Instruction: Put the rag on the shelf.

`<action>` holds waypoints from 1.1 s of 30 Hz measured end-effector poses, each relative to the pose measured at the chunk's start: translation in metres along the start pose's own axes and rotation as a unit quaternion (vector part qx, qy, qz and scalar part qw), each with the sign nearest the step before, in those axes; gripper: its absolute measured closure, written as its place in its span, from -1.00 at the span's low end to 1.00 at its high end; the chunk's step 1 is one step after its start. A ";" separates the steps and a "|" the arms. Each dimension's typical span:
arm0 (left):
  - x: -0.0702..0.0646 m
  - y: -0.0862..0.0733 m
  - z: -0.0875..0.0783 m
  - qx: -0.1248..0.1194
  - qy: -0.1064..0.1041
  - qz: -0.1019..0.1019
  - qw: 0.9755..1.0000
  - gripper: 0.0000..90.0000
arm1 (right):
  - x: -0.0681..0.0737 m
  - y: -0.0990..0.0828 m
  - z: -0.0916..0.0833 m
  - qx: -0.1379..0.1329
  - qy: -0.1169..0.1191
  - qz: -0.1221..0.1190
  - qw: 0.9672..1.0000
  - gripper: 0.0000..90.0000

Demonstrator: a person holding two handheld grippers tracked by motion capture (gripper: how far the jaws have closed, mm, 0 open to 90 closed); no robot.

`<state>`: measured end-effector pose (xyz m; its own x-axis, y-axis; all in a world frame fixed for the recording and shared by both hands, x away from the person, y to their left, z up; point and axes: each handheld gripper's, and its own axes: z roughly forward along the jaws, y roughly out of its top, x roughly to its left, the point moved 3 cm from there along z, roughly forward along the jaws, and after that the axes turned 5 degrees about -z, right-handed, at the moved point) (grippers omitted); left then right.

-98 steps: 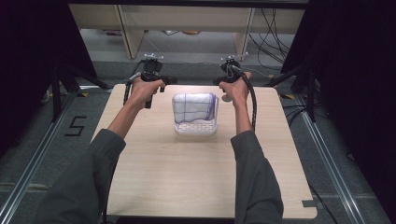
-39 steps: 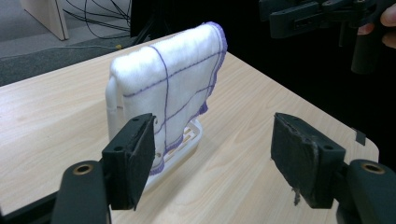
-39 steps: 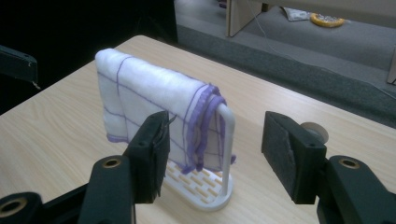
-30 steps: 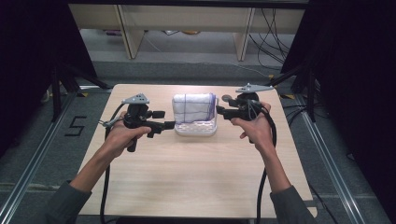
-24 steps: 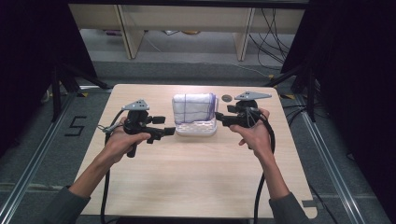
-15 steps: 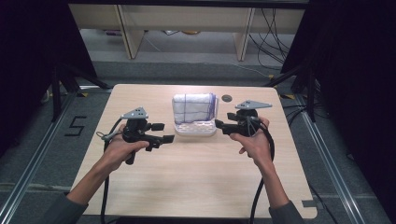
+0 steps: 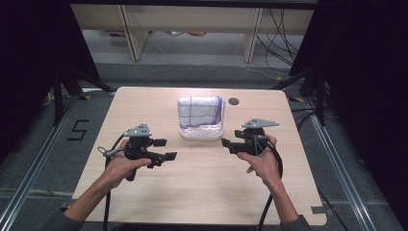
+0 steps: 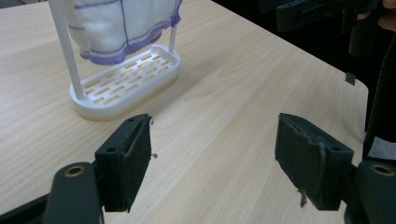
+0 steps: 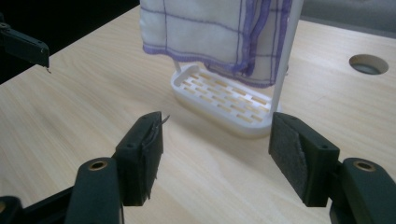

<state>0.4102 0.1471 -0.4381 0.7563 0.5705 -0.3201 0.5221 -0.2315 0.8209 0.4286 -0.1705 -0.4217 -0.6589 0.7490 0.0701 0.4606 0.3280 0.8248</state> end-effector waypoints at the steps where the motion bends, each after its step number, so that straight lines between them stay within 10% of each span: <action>1: -0.001 -0.003 0.000 0.002 -0.003 -0.001 1.000 -0.41 | 0.002 -0.002 0.001 -0.003 0.000 0.011 1.000 -0.20; 33: -0.015 -0.066 -0.007 0.029 0.023 0.020 0.999 -0.45 | 0.033 -0.067 -0.004 0.040 0.029 0.010 0.999 -0.29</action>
<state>0.3616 0.1594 -0.4846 0.7592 0.5947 -0.2645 0.5145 -0.2996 0.8034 0.3738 -0.1701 -0.4728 -0.6809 0.7223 0.1208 0.5187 0.3591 0.7759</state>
